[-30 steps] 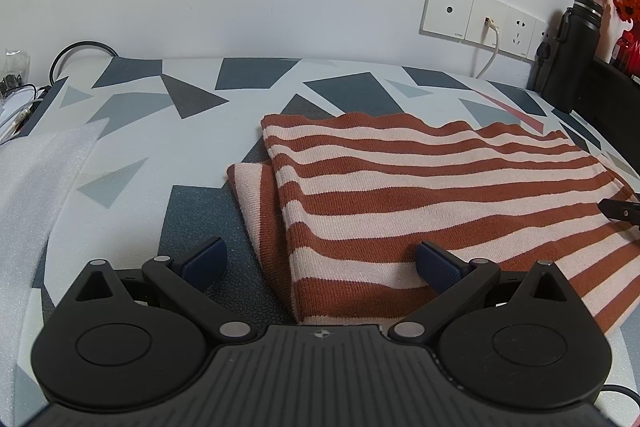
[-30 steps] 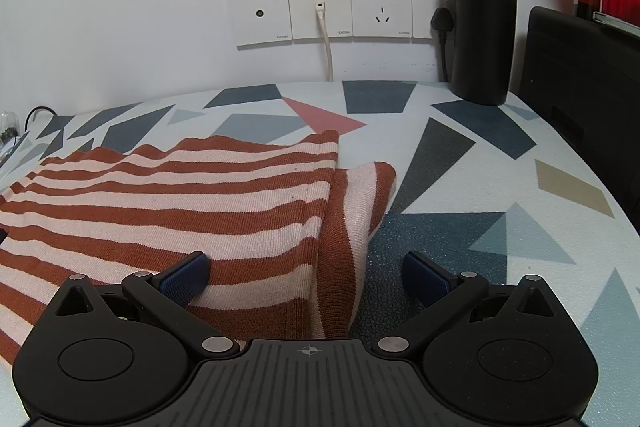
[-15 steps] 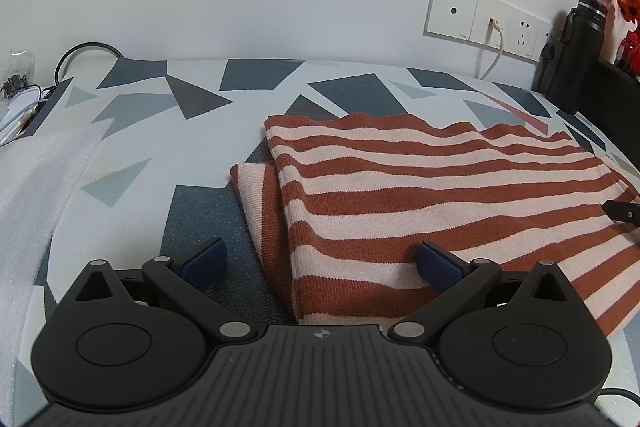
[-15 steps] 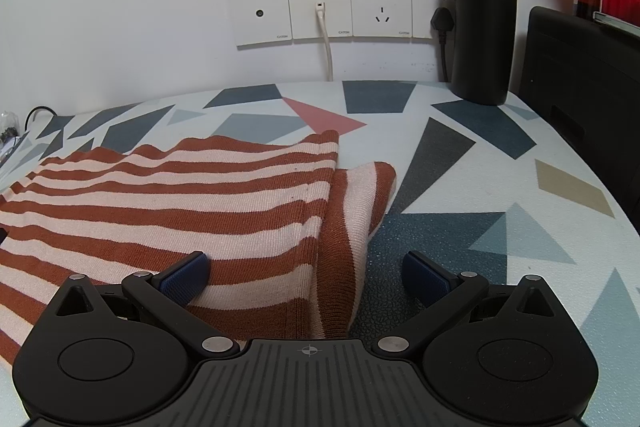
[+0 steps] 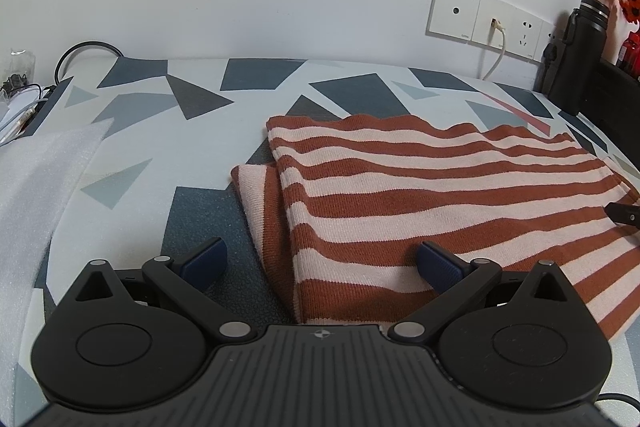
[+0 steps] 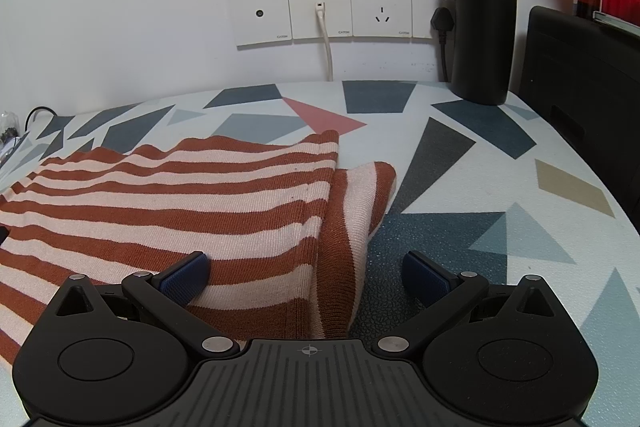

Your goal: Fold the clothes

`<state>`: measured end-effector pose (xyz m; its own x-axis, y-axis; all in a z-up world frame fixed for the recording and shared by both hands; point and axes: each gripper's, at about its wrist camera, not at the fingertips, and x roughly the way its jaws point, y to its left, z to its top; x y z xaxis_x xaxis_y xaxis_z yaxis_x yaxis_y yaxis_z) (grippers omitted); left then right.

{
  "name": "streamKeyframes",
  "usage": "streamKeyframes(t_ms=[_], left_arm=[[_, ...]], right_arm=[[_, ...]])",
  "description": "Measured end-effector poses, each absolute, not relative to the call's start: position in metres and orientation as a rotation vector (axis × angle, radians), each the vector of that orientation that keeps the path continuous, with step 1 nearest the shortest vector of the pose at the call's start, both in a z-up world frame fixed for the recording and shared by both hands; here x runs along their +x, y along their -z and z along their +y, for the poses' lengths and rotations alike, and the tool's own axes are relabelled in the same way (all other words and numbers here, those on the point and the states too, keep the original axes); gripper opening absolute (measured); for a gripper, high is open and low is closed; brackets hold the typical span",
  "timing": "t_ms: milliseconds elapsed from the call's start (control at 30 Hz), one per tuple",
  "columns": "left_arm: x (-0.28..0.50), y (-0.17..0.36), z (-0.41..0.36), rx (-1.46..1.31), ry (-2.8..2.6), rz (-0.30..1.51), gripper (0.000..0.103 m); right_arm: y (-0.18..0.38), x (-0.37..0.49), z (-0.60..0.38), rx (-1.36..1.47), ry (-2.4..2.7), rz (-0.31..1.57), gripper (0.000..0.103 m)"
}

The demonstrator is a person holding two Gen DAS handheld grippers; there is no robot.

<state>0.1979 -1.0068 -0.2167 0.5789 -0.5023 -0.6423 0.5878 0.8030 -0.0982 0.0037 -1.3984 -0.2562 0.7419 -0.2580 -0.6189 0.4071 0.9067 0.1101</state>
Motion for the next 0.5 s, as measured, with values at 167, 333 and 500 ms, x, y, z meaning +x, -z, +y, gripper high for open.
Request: streamKeyframes(t_ms=[167, 333, 500], left_arm=[[0.1976, 0.217, -1.0066, 0.13, 0.639, 0.708, 0.103], [0.1979, 0.2171, -1.0072, 0.129, 0.639, 0.708, 0.103], [0.1982, 0.2172, -1.0057, 0.127, 0.643, 0.71, 0.103]], right_arm=[[0.2562, 0.0037, -1.3983, 0.246, 0.368, 0.638, 0.102], [0.2562, 0.0034, -1.3978, 0.246, 0.368, 0.637, 0.102], [0.2562, 0.0039, -1.3981, 0.245, 0.369, 0.638, 0.102]])
